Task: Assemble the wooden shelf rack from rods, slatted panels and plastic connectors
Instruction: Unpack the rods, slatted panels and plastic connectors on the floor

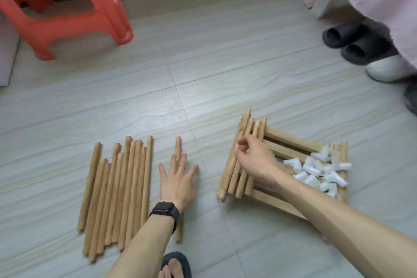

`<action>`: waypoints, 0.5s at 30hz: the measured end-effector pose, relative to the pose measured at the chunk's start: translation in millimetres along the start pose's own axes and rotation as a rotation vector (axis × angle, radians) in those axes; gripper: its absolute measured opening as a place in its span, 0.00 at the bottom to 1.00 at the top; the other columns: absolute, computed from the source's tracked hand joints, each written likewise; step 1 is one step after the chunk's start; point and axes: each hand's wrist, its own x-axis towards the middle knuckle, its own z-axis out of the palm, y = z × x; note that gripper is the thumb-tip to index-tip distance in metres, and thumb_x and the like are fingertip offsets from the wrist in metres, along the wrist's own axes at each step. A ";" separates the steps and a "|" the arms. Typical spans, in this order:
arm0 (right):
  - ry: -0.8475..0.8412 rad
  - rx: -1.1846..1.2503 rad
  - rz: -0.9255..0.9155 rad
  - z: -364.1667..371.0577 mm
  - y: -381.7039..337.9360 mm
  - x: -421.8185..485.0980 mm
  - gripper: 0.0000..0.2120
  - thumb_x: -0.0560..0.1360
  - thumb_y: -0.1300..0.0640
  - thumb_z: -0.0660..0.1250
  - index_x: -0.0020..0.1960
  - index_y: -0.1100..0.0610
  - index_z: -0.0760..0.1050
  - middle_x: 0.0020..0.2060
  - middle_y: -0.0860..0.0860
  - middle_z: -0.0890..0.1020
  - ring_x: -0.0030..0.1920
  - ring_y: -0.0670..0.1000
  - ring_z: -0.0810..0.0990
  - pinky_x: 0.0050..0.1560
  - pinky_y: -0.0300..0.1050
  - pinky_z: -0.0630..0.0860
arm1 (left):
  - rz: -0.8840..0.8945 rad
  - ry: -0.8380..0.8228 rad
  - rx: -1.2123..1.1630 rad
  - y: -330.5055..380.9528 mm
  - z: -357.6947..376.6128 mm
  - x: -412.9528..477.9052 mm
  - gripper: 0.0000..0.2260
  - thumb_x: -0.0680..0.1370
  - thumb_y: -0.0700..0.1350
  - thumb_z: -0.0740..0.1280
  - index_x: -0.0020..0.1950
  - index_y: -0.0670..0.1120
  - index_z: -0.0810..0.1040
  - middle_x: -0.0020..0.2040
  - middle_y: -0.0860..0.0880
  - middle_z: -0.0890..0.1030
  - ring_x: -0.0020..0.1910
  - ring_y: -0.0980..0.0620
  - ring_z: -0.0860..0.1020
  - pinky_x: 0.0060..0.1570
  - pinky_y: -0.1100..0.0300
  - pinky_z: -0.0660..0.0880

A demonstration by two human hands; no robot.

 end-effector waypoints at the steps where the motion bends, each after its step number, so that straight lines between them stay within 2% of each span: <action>1: 0.026 -0.011 0.073 -10.4 16.5 -0.9 0.13 0.78 0.45 0.65 0.60 0.48 0.71 0.56 0.47 0.81 0.59 0.54 0.79 0.59 0.50 0.75 | -0.005 -0.016 0.065 3.3 3.2 2.5 0.29 0.80 0.46 0.58 0.80 0.58 0.54 0.83 0.47 0.46 0.81 0.41 0.42 0.73 0.30 0.45; 4: -0.002 -0.009 0.257 -16.8 49.8 1.8 0.31 0.75 0.35 0.66 0.70 0.54 0.69 0.67 0.53 0.76 0.67 0.58 0.75 0.65 0.55 0.73 | -0.033 0.041 0.217 0.6 6.3 10.3 0.29 0.79 0.41 0.57 0.79 0.53 0.54 0.81 0.45 0.53 0.81 0.43 0.44 0.74 0.33 0.46; 7: 0.004 -0.035 0.297 2.6 51.9 3.2 0.42 0.73 0.30 0.66 0.75 0.57 0.62 0.72 0.57 0.69 0.71 0.61 0.71 0.64 0.57 0.71 | -0.073 0.065 0.284 -7.0 7.4 14.5 0.26 0.80 0.39 0.55 0.78 0.49 0.55 0.77 0.45 0.60 0.80 0.44 0.50 0.75 0.36 0.50; 11: 0.082 -0.070 0.320 30.4 37.3 9.2 0.45 0.69 0.29 0.69 0.71 0.58 0.62 0.68 0.56 0.70 0.68 0.61 0.74 0.57 0.55 0.73 | -0.098 0.037 0.200 -3.8 2.3 18.7 0.23 0.78 0.37 0.55 0.73 0.48 0.62 0.72 0.47 0.66 0.77 0.44 0.57 0.75 0.39 0.53; 13: 0.096 -0.066 0.326 36.2 35.7 13.6 0.43 0.69 0.31 0.72 0.70 0.59 0.63 0.67 0.56 0.70 0.66 0.61 0.75 0.56 0.55 0.74 | -0.092 0.054 0.076 10.3 -2.4 19.9 0.19 0.79 0.41 0.57 0.70 0.48 0.66 0.71 0.48 0.69 0.76 0.45 0.60 0.73 0.43 0.57; 15: 0.079 -0.048 0.327 36.8 38.4 17.1 0.42 0.70 0.33 0.73 0.70 0.59 0.63 0.67 0.57 0.69 0.66 0.62 0.75 0.57 0.54 0.74 | -0.017 0.120 -0.147 29.6 -8.4 21.4 0.18 0.82 0.48 0.57 0.72 0.48 0.69 0.71 0.47 0.72 0.73 0.45 0.66 0.71 0.47 0.62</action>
